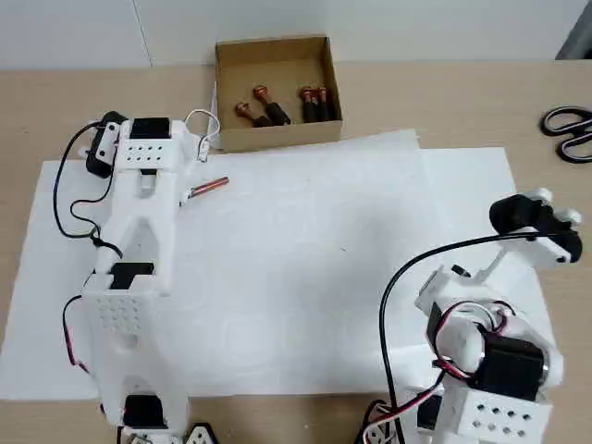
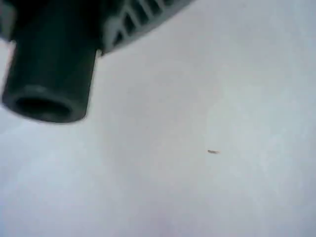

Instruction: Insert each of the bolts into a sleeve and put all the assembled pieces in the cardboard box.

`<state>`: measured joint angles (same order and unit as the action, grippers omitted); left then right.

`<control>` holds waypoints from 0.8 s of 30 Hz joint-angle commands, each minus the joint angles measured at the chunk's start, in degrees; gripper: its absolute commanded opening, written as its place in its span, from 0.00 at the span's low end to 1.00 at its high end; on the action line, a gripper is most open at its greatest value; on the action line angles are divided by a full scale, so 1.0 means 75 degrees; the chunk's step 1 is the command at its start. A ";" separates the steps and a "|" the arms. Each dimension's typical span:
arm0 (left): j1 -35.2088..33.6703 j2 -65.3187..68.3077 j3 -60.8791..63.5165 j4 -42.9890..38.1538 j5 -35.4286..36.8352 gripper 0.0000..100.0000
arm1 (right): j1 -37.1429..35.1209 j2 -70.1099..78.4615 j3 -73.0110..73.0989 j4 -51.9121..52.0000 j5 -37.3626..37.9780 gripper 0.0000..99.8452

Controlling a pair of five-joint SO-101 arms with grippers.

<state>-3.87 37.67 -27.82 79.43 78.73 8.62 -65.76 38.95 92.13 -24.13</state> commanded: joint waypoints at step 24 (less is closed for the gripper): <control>-0.0047 -0.0035 0.0545 0.0469 0.0422 0.21 | 0.0041 -0.0088 -0.0023 0.0053 0.0094 0.00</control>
<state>-3.87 37.67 -24.75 82.77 80.57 8.62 -65.76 38.95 92.13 -24.13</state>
